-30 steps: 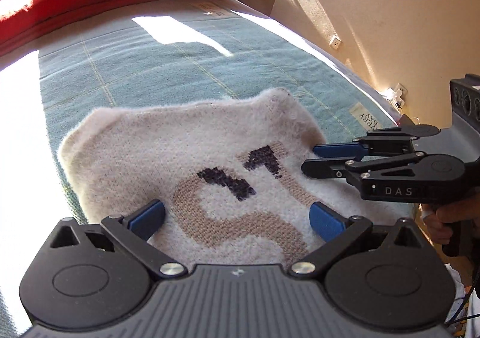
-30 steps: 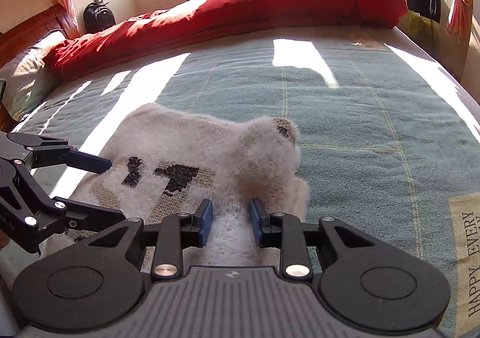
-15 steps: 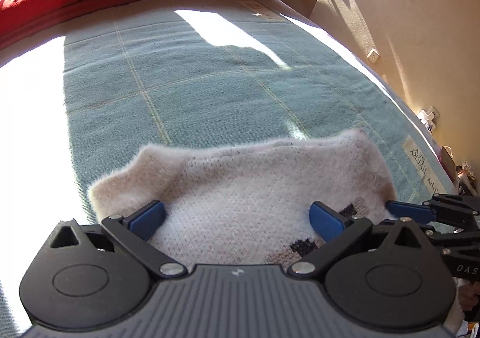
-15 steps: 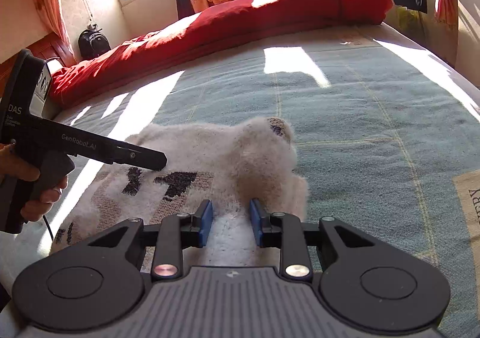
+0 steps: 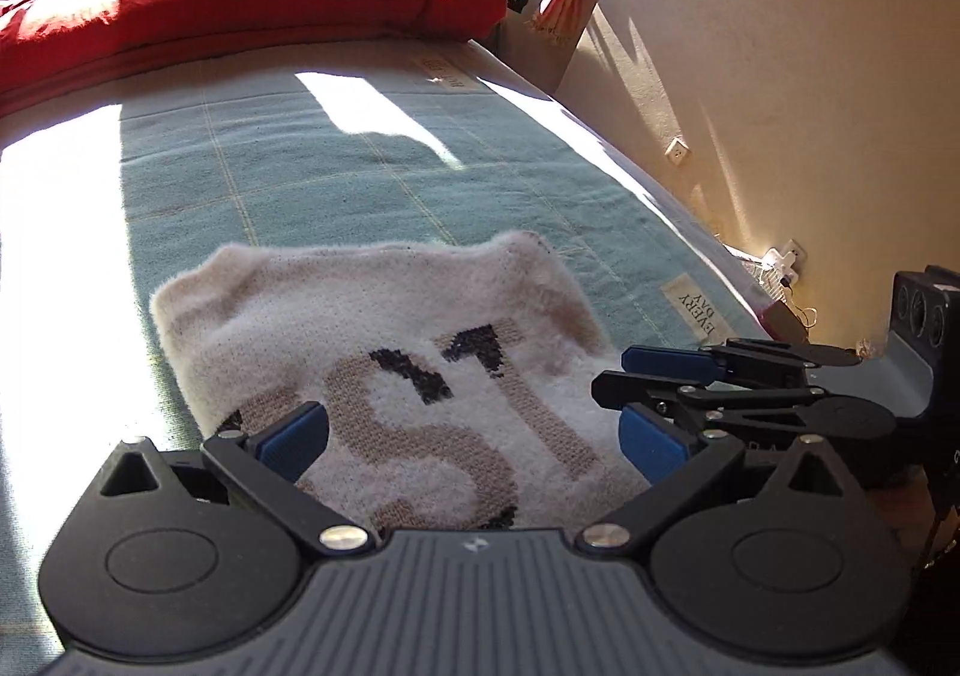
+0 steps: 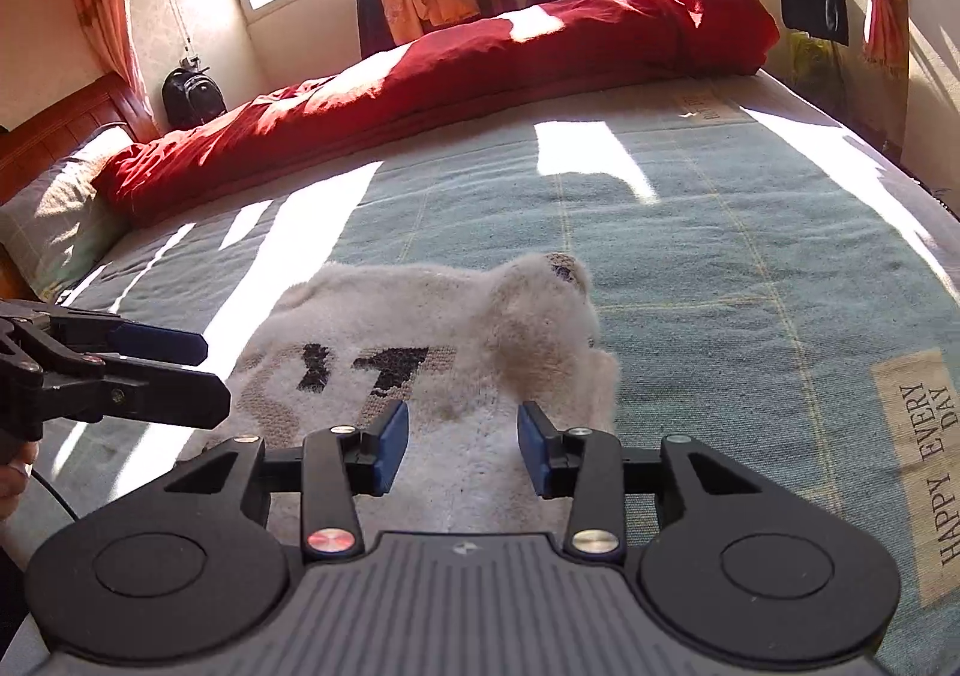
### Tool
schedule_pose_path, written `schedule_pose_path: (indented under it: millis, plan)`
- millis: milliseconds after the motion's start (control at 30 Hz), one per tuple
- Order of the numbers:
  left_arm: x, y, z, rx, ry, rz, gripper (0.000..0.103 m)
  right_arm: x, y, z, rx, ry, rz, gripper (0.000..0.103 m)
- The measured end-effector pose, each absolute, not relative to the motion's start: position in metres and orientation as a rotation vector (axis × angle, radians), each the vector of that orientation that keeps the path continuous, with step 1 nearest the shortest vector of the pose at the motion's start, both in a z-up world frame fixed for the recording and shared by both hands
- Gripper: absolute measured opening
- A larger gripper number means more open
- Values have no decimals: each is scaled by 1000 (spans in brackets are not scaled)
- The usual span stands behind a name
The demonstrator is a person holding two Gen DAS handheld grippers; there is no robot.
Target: Fold clothes
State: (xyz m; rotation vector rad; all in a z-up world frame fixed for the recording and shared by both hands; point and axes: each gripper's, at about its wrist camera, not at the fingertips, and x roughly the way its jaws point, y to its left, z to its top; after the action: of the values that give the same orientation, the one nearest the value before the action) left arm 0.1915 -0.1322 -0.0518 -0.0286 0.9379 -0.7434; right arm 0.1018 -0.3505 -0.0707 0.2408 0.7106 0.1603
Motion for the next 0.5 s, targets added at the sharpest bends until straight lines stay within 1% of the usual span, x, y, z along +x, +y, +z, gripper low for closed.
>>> schedule_pose_path:
  millis: [100,167,300,400,467,500]
  plan:
    - [185,-134,-74,-97,1017,-754,102,83,-340,-72,233,731,187,46]
    - [183,-135,-81,-95,1022,-737,102,78,-338,-82,228,760,165,46]
    - [185,-134,-68,-117,1058,-699,102,73,-341,-80,245,764,132,46]
    - [175,-126,-55,-129,1034,-713,102,61,-337,-65,242,730,149,48]
    - [170,-125,-55,-128,1047,-728,102,54,-335,-61,266,722,173,52]
    - [170,-126,-60,-131,1071,-720,102,52,-333,-63,275,733,173,57]
